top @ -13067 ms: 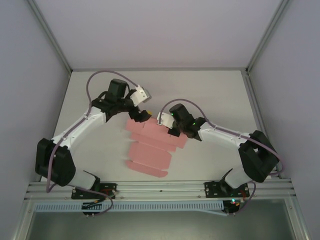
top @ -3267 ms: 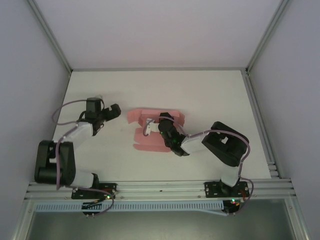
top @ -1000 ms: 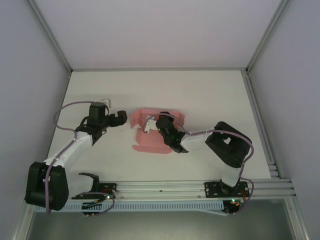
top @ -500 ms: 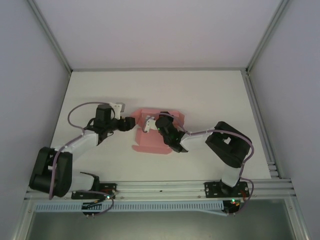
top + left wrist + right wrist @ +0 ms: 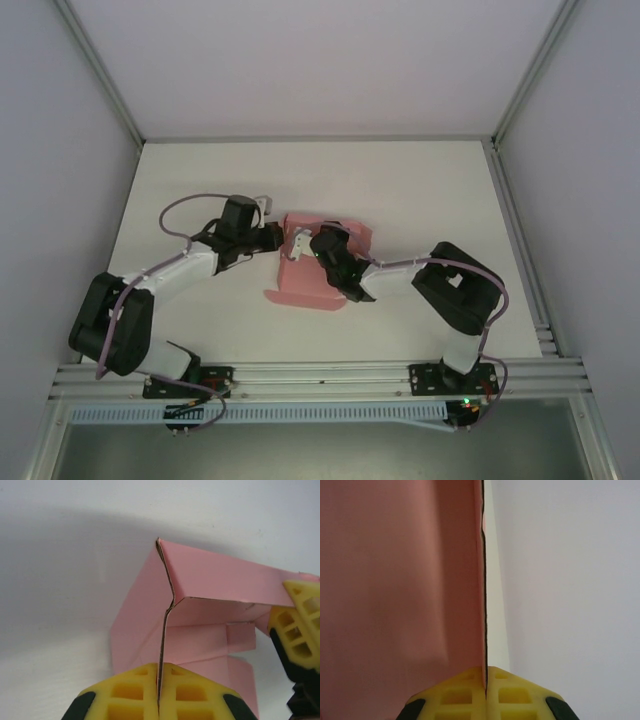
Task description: Assemble paper box
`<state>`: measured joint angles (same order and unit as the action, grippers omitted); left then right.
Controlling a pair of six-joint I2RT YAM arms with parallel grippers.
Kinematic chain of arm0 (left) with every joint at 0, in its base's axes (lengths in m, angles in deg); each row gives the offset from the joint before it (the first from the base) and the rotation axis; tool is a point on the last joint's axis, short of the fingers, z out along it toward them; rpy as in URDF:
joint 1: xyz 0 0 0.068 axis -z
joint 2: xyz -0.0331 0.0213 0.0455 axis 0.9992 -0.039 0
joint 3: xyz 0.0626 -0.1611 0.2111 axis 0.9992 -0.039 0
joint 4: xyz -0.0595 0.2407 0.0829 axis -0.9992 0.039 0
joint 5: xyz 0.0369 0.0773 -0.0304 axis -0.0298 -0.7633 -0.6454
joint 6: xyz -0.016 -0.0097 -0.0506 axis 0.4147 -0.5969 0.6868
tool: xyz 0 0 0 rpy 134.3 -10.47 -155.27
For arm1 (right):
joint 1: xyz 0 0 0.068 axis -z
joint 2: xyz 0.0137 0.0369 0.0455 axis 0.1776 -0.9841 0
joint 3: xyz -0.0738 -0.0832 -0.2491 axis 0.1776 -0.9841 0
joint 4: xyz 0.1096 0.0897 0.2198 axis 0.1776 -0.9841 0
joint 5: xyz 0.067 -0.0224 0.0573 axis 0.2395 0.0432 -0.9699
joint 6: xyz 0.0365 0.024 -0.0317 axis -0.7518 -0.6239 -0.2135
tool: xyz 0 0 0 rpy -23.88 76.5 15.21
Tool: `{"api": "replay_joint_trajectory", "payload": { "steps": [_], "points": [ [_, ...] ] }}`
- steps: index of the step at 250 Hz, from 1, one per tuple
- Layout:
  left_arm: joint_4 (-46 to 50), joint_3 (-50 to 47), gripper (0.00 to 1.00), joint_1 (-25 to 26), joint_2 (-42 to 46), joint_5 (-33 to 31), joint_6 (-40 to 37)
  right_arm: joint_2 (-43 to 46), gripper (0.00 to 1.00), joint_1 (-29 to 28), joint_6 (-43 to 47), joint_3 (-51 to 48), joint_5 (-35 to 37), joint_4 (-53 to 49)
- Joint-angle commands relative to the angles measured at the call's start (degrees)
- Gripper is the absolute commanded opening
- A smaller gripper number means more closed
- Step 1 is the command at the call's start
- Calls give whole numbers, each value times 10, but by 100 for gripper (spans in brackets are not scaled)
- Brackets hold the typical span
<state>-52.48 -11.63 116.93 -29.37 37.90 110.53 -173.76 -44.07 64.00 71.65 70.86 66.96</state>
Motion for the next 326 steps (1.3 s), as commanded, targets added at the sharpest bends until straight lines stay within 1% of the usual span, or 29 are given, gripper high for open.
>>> {"api": "replay_joint_trajectory", "payload": {
  "steps": [1,31,64,81,93,108,122,137,152,163,176,190,201,210,215,233,235,265,282,294,304,317,326],
  "points": [
    [13,28,0,21,-6,-43,127,-2,0,-7,-36,16,-2,-23],
    [44,46,0,44,-24,-106,160,-8,0,-10,-52,27,2,-33],
    [54,68,0,42,-49,-98,180,-14,0,-12,-49,25,12,-17],
    [35,62,0,48,-54,-80,189,-11,0,-12,-56,24,13,-13],
    [13,48,6,51,-58,-64,194,-7,0,-12,-63,24,9,-14],
    [-28,22,8,51,-55,-39,194,-3,0,-12,-69,23,4,-14],
    [-29,10,10,51,-44,-40,184,-1,0,-11,-65,20,3,-13],
    [-16,2,20,51,-18,-60,155,-1,0,-10,-61,14,4,-7],
    [8,-8,36,50,20,-90,131,0,0,-10,-56,8,3,-6],
    [32,-13,44,51,52,-120,122,1,0,-8,-55,5,3,-2],
    [55,-21,55,50,90,-150,109,6,0,-7,-55,3,0,-6],
    [86,-27,59,47,128,-185,103,9,0,-6,-56,-1,-4,-4],
    [109,-26,62,43,152,-199,95,11,0,-5,-57,0,-8,-11],
    [134,-22,67,34,167,-213,96,11,0,-5,-57,0,-11,-13],
    [146,-20,73,30,174,-220,95,10,0,-5,-57,0,-11,-12],
    [168,-20,98,10,191,-247,84,9,0,-5,-55,0,-10,-13],
    [171,-20,99,7,192,-250,84,9,0,-5,-55,0,-9,-12],
    [184,-25,100,-71,189,-254,68,12,0,-5,-56,1,-14,-20],
    [169,-28,100,-110,170,-234,52,14,0,-4,-55,1,-16,-23],
    [146,-31,100,-124,149,-217,34,14,0,-3,-57,2,-17,-21],
    [121,-31,100,-129,127,-190,9,16,0,-2,-57,3,-18,-22],
    [91,-27,100,-130,96,-124,-43,14,0,-1,-60,8,-18,-25],
    [82,-19,98,-128,73,-89,-66,12,0,-1,-60,11,-19,-28]
  ]
}}
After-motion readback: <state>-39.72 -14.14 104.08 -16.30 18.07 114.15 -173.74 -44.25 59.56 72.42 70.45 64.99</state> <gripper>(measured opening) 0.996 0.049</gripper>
